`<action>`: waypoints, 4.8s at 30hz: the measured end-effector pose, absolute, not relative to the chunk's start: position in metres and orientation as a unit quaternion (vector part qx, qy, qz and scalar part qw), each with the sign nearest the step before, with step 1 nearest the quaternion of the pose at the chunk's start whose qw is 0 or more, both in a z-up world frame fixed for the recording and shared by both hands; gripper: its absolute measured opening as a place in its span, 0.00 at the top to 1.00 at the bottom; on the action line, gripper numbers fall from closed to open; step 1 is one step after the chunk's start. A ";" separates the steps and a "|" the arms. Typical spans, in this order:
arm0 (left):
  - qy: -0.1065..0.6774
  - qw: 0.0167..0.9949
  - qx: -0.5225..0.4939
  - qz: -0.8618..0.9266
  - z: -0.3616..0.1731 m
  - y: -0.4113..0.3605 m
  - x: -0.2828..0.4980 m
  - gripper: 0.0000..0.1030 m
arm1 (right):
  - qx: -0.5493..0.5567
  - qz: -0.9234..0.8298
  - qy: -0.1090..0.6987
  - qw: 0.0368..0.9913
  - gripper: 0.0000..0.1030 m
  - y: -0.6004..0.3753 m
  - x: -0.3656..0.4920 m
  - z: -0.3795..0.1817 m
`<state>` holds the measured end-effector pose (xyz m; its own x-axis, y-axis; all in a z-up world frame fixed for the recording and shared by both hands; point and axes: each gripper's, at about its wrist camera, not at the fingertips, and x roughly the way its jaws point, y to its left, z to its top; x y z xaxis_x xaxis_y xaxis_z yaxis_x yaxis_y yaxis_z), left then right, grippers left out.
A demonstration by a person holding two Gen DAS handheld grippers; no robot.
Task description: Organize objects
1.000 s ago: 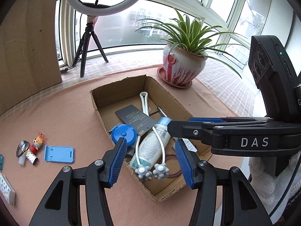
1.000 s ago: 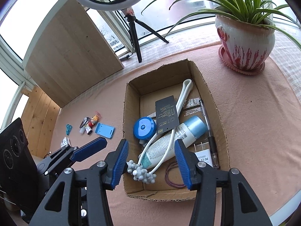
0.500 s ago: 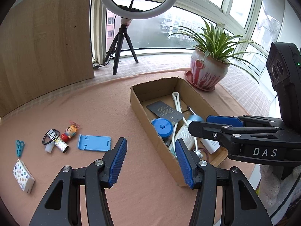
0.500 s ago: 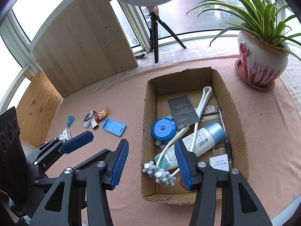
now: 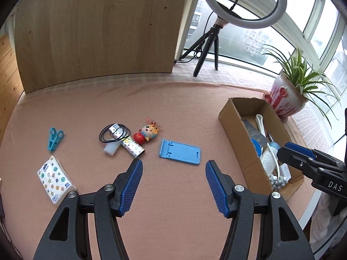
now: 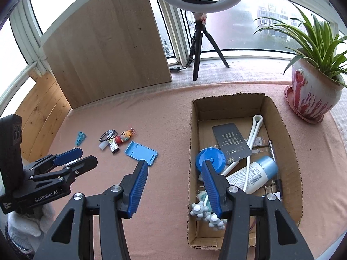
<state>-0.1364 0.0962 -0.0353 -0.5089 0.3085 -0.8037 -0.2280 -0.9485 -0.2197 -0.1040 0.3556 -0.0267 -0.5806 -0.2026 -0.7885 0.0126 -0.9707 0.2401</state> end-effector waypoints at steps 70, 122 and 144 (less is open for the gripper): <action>-0.095 0.121 -0.520 0.841 -0.105 0.023 -0.090 0.46 | 0.570 -0.795 -0.093 0.185 0.54 0.249 -0.116 -0.111; 0.064 0.299 -0.545 0.781 -0.128 0.196 -0.214 0.45 | 0.596 -0.792 -0.093 0.100 0.72 0.297 -0.074 -0.129; 0.108 0.261 -0.543 0.791 -0.123 0.191 -0.165 0.62 | 0.593 -0.792 -0.119 0.089 0.72 0.311 -0.050 -0.125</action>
<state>-0.1655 0.1909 -0.1226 -0.2740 0.2955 -0.9152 -0.5306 -0.8401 -0.1125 -0.0497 0.3115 -0.1254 -0.2814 -0.2815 -0.9174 0.0003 -0.9560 0.2933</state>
